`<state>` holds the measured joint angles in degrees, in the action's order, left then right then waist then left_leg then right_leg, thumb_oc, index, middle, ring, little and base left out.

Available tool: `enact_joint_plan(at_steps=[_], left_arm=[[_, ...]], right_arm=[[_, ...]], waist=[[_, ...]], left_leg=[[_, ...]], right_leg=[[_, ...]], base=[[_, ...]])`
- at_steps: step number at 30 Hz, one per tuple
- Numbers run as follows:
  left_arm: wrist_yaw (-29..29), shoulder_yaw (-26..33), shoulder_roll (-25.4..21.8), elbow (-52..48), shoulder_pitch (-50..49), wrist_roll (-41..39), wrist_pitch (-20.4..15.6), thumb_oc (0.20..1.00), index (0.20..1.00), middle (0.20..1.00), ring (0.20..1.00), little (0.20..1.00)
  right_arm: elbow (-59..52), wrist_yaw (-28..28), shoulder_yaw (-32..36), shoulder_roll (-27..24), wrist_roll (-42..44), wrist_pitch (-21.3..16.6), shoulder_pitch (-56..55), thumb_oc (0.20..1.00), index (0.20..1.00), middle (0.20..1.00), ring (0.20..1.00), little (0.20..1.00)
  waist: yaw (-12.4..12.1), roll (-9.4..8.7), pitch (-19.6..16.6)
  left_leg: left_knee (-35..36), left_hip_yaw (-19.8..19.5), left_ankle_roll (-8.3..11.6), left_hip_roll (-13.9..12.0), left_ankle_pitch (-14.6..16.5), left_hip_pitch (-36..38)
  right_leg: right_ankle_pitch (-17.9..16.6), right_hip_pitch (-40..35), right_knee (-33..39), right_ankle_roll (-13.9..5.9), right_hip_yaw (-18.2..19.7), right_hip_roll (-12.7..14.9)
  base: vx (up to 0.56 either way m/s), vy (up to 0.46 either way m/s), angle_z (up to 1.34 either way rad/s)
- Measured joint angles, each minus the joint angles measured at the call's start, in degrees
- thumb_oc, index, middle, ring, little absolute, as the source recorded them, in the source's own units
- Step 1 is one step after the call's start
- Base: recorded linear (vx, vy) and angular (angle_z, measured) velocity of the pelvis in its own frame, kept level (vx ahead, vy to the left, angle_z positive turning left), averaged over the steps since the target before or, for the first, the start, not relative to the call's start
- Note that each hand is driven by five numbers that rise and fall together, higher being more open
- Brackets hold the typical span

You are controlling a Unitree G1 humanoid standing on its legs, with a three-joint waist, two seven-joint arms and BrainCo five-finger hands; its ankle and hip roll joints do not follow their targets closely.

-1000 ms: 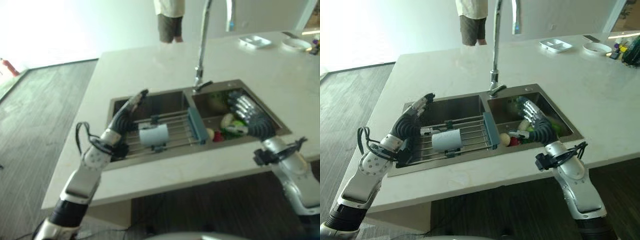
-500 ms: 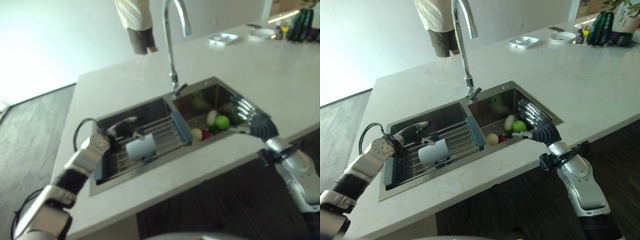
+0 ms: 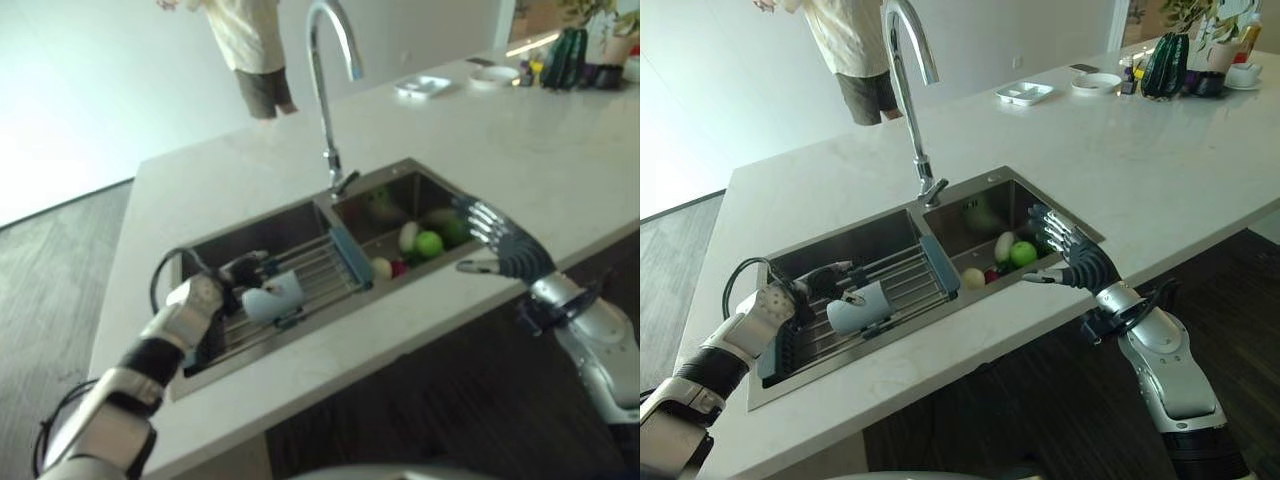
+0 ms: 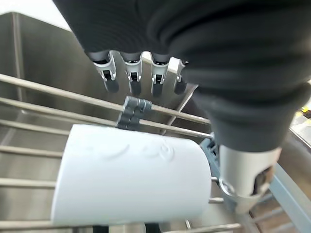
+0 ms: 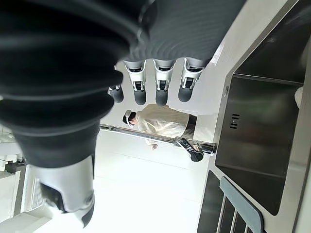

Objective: Place the dishes in the dishwasher.

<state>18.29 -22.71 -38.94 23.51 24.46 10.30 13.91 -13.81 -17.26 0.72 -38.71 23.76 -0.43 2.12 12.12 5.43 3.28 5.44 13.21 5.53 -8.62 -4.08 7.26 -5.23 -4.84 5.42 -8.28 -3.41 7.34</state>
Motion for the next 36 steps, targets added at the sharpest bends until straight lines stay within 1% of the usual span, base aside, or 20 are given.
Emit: enact_joint_plan(at_steps=[1,5,7,11,17,20,22,25,29,36], left_arm=[[0.3,0.0,0.02,-0.03,-0.2,0.13,0.04,1.0,1.0,1.0,1.0,1.0],[1.51,0.04,0.14,-0.82,-1.88,2.44,0.23,1.0,1.0,1.0,1.0,1.0],[2.19,0.03,1.32,-1.01,-3.33,2.79,1.2,1.0,1.0,1.0,1.0,1.0],[2.15,0.03,2.68,-0.87,-3.83,6.14,1.65,1.0,1.0,1.0,1.0,1.0],[1.72,0.05,3.2,3.45,-3.8,8.72,1.19,1.0,1.0,1.0,1.0,1.0],[-0.72,0.11,4.6,8.13,-3.75,9.07,0.46,1.0,1.0,1.0,1.0,1.0],[-1.74,0.09,4.96,11.34,-3.81,10.89,0.39,1.0,1.0,1.0,1.0,1.0],[-3.8,0.09,4.97,13.26,-3.85,11.14,-1.28,1.0,1.0,1.0,1.0,1.0],[-6.82,0.12,6.03,14.88,-3.99,11.17,-1.84,1.0,1.0,1.0,1.0,1.0],[-8.2,0.13,7.18,15.23,-4.22,13.44,-2.1,1.0,1.0,1.0,1.0,1.0]], right_arm=[[0.0,0.0,-0.02,0.03,0.0,0.0,0.0,1.0,1.0,1.0,1.0,1.0],[0.0,-0.58,-0.04,0.22,-0.06,0.0,-0.07,1.0,1.0,1.0,1.0,1.0],[0.0,-0.69,-0.05,0.24,-0.07,-0.01,-0.09,1.0,1.0,1.0,1.0,1.0],[0.04,-0.78,-0.15,0.24,-0.1,-0.04,-0.08,1.0,1.0,1.0,1.0,1.0],[0.07,-0.68,-0.2,0.25,-0.09,-0.11,-0.09,1.0,1.0,1.0,1.0,1.0],[0.1,-0.78,-0.23,0.26,-0.09,-0.12,-0.11,1.0,1.0,1.0,1.0,1.0],[0.11,-0.83,-0.23,0.26,-0.09,-0.13,-0.11,1.0,1.0,1.0,1.0,1.0],[0.22,-0.98,-0.23,0.26,-0.09,-0.13,-0.18,1.0,1.0,1.0,1.0,1.0],[0.34,-1.18,-0.23,0.45,-0.1,-0.13,-0.21,1.0,1.0,1.0,1.0,1.0],[0.34,-1.76,-0.25,0.56,-0.13,-0.12,-0.26,1.0,1.0,1.0,1.0,1.0]], waist=[[0.0,-0.46,-0.24],[0.03,-0.88,-0.48],[-0.03,-1.02,-0.47],[-0.05,-1.71,-0.69],[0.06,-2.14,-0.96],[0.04,-2.07,-1.34],[0.16,-2.26,-1.57],[0.3,-2.59,-1.87],[0.31,-2.5,-2.11],[0.24,-2.36,-2.43]], left_leg=[[0.0,0.01,0.0,0.03,-0.01,0.0],[0.0,0.05,0.0,0.06,0.0,0.01],[0.0,0.03,0.0,0.05,0.0,0.01],[0.0,0.06,0.0,-0.1,0.0,0.03],[0.0,0.37,0.01,-0.11,0.0,0.3],[0.02,1.31,-0.06,-0.22,0.27,0.74],[0.02,1.44,-0.06,-0.23,0.27,0.77],[0.02,1.53,-0.06,-0.19,0.27,0.79],[0.02,1.6,-0.06,-0.18,0.27,0.81],[0.02,1.59,-0.07,-0.17,0.27,0.83]], right_leg=[[0.0,0.01,0.0,0.0,0.0,-0.01],[0.0,0.04,0.0,0.0,0.04,0.01],[0.0,0.03,0.01,0.0,0.03,-0.01],[-0.01,0.02,0.0,0.0,0.03,-0.07],[-0.08,0.03,0.0,-0.01,0.4,-0.1],[-0.08,0.03,0.01,-0.01,1.17,-0.15],[-0.17,0.1,0.01,-0.01,1.3,-0.15],[-0.21,0.09,0.01,-0.02,1.31,-0.1],[-0.21,0.15,0.01,-0.01,1.31,-0.07],[-0.24,0.14,0.01,-0.02,1.31,-0.08]], base=[[0.0,0.0,0.0],[0.0,0.0,0.0],[0.0,0.0,0.0],[0.0,0.0,0.0],[0.0,-0.007,-0.03],[0.01,-0.014,-0.11],[0.01,-0.006,-0.04],[0.0,0.0,0.0],[0.0,0.0,0.0],[0.0,0.0,0.0]])
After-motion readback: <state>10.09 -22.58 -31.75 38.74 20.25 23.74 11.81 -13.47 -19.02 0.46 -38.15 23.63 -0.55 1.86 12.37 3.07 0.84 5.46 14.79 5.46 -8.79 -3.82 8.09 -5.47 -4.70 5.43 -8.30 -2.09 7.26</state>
